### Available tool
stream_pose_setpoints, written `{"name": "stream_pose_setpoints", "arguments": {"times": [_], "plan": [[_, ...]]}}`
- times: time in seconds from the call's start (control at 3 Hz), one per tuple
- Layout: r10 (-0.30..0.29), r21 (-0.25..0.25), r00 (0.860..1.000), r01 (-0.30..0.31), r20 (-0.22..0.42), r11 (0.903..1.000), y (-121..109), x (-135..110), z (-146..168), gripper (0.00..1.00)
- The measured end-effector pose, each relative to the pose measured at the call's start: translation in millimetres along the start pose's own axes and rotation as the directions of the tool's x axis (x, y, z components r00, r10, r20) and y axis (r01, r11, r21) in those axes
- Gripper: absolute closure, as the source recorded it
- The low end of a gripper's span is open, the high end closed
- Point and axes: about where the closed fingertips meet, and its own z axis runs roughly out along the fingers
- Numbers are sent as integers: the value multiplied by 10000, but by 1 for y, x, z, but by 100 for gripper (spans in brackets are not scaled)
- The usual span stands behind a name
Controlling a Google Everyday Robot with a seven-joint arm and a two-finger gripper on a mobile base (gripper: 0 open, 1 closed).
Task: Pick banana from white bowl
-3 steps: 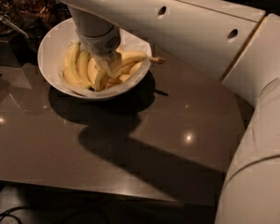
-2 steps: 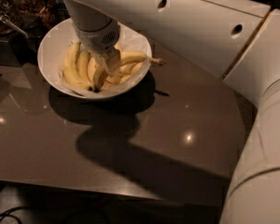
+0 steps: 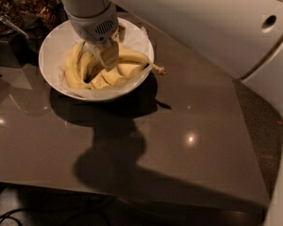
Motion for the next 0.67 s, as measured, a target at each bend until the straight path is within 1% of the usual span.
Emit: {"name": "stream_pose_setpoints", "arguments": {"times": [0.33, 0.67], "plan": [[7, 237, 10000, -9, 58, 9997, -5, -1, 0, 100], [164, 362, 9997, -158, -155, 9992, -9, 0, -12, 100]]}}
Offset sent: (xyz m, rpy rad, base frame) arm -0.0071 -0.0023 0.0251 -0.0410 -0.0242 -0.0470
